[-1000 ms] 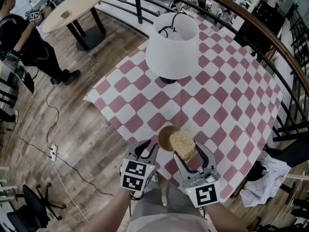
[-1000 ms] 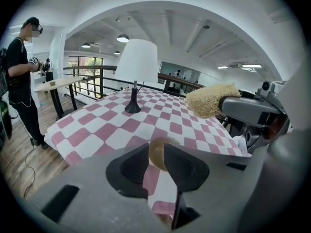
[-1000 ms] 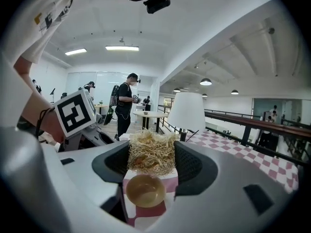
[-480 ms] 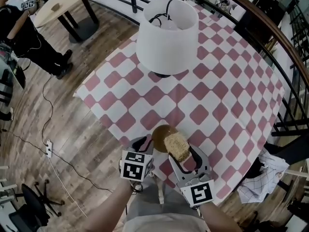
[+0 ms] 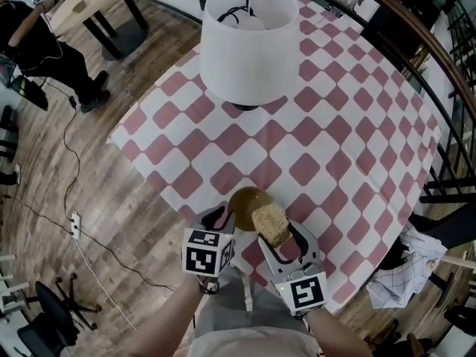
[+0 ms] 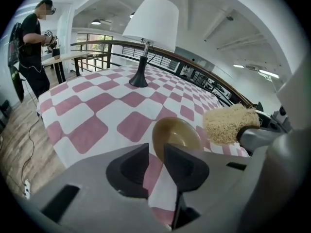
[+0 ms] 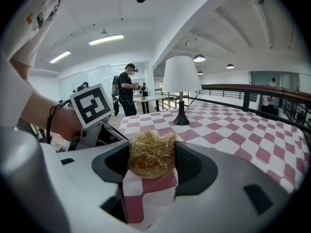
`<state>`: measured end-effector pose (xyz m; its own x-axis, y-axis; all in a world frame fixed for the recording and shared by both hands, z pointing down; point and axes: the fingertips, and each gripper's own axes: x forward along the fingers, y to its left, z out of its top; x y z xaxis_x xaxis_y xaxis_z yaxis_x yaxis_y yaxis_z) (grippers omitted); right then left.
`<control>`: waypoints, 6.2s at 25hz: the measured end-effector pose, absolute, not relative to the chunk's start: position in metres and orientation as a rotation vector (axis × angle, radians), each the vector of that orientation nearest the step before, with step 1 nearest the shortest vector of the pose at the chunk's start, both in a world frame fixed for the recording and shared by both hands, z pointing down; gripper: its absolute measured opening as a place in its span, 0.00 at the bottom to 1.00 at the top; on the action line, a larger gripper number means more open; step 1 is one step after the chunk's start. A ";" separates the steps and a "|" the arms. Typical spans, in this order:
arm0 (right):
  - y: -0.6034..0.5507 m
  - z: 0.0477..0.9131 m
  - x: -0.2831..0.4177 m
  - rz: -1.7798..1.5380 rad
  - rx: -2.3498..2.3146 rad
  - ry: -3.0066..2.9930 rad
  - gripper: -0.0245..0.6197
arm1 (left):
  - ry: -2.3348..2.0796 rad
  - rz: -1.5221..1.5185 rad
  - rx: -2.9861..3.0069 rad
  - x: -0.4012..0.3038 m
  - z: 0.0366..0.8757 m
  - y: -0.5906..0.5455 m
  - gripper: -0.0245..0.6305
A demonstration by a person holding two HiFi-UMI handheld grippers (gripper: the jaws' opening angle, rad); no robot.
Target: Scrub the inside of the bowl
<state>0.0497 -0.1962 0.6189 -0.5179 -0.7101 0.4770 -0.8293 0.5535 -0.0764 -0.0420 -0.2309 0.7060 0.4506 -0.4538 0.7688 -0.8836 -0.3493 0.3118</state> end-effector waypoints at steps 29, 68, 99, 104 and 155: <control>-0.174 0.448 0.031 0.142 1.337 -2.611 0.42 | -1.417 0.284 2.282 -0.044 0.479 -0.238 0.07; -0.135 0.293 -0.010 -0.711 1.288 -2.356 0.42 | -1.581 -0.053 2.435 -0.081 0.299 -0.170 0.07; -0.118 0.315 -0.020 -0.525 1.066 -2.426 0.42 | -1.604 0.027 2.418 -0.098 0.310 -0.172 0.07; -0.133 0.299 -0.003 -0.546 1.194 -2.426 0.42 | -1.507 0.050 2.457 -0.075 0.317 -0.162 0.07; -0.100 0.270 0.005 -0.356 1.017 -2.814 0.42 | -1.452 -0.012 2.470 -0.082 0.325 -0.161 0.06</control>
